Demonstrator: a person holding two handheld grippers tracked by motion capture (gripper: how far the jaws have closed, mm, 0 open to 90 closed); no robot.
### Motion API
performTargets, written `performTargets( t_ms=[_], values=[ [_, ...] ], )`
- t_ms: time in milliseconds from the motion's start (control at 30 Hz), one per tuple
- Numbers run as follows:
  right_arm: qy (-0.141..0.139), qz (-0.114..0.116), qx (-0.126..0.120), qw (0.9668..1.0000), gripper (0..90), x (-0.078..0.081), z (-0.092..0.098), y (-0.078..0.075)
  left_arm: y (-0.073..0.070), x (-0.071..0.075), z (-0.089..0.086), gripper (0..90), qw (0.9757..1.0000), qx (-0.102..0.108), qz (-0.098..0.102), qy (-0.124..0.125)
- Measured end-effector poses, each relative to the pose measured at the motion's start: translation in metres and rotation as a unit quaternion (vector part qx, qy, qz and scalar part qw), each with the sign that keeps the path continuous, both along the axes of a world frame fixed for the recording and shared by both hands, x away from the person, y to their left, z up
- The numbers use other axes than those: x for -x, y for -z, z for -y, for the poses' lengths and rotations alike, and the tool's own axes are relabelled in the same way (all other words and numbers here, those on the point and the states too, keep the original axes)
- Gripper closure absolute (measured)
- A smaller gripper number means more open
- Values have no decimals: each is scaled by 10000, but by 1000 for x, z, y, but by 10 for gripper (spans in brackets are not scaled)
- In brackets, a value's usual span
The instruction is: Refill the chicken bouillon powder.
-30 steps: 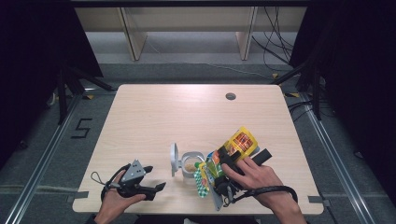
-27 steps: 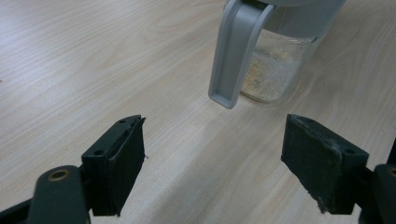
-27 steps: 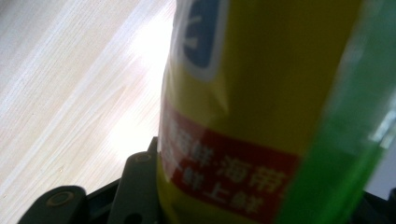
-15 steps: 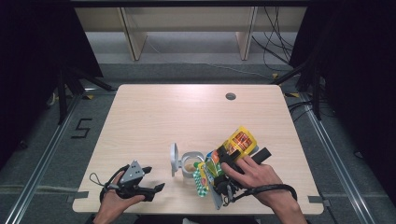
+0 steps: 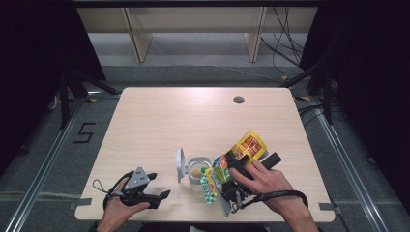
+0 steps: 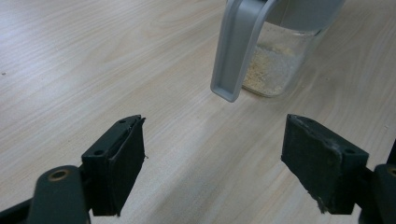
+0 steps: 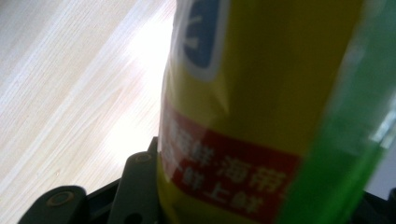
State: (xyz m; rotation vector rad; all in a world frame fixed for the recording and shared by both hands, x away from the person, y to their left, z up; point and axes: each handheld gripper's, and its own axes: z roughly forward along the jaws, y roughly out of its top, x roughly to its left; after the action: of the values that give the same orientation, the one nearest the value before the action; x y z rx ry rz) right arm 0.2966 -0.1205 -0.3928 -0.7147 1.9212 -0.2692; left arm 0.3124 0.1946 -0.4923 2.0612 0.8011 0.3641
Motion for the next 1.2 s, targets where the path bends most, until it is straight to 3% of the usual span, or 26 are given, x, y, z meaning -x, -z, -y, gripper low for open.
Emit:
performTargets(
  t_ms=[67, 167, 233, 333, 367, 400, 433, 467, 800, 833, 867, 1067, 1133, 1200],
  values=[
    [-203, -1, 233, 9995, 601, -2, -3, -2, 0, 1, 1, 206, 9999, 70, -76, -71],
    [-164, -24, 164, 9997, 601, -2, -1, -1, 0, 2, 3, 206, 9998, 145, -52, -112],
    [-127, -55, 181, 9997, 601, -2, -2, -1, 0, 1, 1, 206, 10000, 4, -21, -81],
    [-163, -21, 185, 9997, 602, -2, -2, -1, 0, 1, 1, 206, 9999, 59, -40, -111],
    [-149, -16, 204, 9997, 602, -2, -2, -1, 0, 2, 2, 207, 9997, 172, -54, -137],
    [9, -47, 83, 10000, 602, -1, 0, 0, 0, 2, 2, 206, 9998, 158, -53, -131],
    [9, -47, 83, 10000, 602, -1, 0, 0, 0, 2, 2, 207, 9998, 158, -53, -131],
    [-178, 2, 253, 9995, 602, -2, -3, -2, 0, 1, 1, 206, 9999, 28, -32, -108],
    [-143, 1, 182, 9997, 602, -2, -1, -2, 0, 1, 1, 206, 9999, 58, -25, -90],
    [-137, 9, 185, 9997, 602, -2, -1, -2, -1, 1, 1, 206, 9999, -25, -23, -96],
    [-142, 16, 195, 9997, 602, -1, -1, -2, 0, 1, 1, 206, 9999, 63, -33, -93],
    [-134, 24, 204, 9997, 602, -1, -2, -2, -1, 0, 0, 206, 10000, -25, 50, -29],
    [-116, -18, 206, 9997, 602, -1, -2, -3, 0, 1, 1, 206, 9999, 56, -54, -89],
    [-137, 39, 217, 9997, 602, -1, -1, -3, 0, 1, 1, 207, 9999, 52, -26, -94]
  ],
)
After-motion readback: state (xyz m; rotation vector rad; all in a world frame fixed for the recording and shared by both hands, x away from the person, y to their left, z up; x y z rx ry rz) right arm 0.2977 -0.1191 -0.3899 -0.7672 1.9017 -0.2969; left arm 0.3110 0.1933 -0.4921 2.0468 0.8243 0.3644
